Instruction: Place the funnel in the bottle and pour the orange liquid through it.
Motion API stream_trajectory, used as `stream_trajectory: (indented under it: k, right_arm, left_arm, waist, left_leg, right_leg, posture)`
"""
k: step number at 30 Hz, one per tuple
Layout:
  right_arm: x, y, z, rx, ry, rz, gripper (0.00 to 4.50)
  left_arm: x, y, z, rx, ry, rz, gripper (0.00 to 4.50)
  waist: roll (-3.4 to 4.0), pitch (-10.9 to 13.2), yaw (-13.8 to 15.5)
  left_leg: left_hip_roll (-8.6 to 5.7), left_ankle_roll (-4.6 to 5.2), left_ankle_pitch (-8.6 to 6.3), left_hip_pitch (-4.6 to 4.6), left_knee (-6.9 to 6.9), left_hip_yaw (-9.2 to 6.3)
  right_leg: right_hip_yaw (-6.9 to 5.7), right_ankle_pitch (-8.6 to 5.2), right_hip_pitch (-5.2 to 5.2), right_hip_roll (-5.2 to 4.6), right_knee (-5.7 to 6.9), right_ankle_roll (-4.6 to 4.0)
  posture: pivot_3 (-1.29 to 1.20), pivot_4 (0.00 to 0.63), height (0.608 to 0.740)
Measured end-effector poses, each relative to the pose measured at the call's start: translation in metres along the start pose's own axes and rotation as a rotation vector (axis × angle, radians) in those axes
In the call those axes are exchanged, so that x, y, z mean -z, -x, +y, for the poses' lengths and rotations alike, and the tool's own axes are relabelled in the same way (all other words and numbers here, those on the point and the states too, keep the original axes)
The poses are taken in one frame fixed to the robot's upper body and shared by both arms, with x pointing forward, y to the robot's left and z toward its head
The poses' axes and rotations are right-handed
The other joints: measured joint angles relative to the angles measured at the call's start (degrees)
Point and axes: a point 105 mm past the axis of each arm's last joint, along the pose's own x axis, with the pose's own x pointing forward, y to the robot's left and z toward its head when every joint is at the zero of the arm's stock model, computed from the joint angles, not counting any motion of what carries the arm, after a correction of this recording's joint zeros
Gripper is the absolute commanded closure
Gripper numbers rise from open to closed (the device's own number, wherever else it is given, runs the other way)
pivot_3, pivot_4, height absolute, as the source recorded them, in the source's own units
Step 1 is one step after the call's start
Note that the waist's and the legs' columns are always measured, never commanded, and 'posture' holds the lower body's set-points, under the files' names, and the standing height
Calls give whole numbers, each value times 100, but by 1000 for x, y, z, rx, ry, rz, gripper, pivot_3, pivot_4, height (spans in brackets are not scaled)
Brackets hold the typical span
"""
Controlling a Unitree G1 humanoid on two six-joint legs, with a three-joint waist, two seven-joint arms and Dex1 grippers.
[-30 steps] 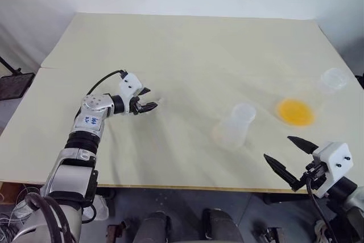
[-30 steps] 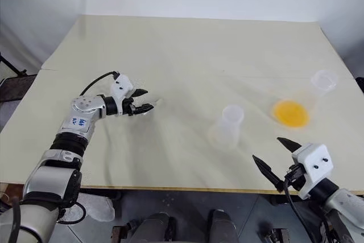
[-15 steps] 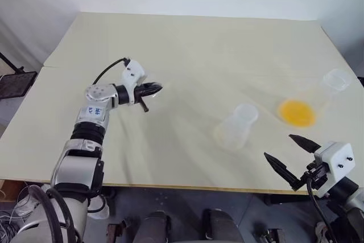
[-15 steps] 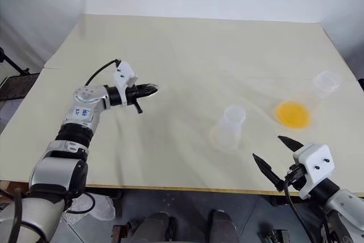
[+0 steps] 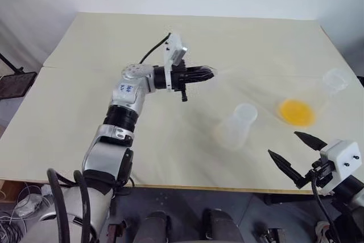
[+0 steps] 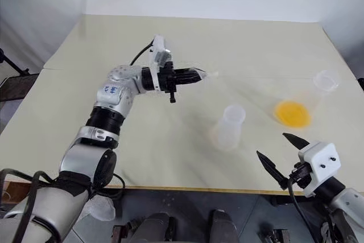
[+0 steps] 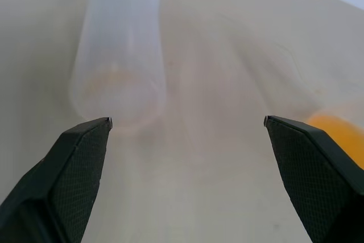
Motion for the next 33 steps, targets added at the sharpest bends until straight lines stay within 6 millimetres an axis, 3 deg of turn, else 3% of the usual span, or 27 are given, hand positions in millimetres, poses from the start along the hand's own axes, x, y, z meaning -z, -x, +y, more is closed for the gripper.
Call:
stream_trajectory:
  k: [3,8,19,29,33]
  right_arm:
    - [-1,2,-2,11,8,0,0]
    - [2,7,-2,39,-3,9,0]
    - [4,11,8,82,-21,13,0]
    - [3,8,9,95,-8,-3,0]
    - [6,10,12,109,-19,7,0]
  left_arm:
    - [-9,-11,-11,112,31,48,4473]
    - [-1,-13,-22,213,72,141,4473]
    - [-17,-12,-26,294,43,189,4473]
    - [0,-20,-28,334,-33,368,4473]
    - [-3,-23,-27,336,-50,379,4473]
  waist:
    - [1,0,-3]
    - [3,-2,-1]
    - [3,-2,4]
    - [3,-2,5]
    - [3,-2,6]
  left_leg:
    - [-1,1,0,2,-1,2]
    - [2,1,0,0,-2,2]
    - [-1,3,0,-1,-1,-1]
    - [-1,5,0,-3,-1,-1]
    - [-1,6,-1,-4,-2,-1]
  right_leg:
    - [2,0,0,0,0,0]
    - [5,0,-1,1,-1,0]
    - [6,0,-1,-1,-3,0]
    - [7,0,-2,-1,-4,0]
    - [7,0,-3,-1,-3,0]
  posture:
    - [0,150,740]
    - [0,150,740]
    - [0,150,740]
    - [0,150,740]
    - [0,150,740]
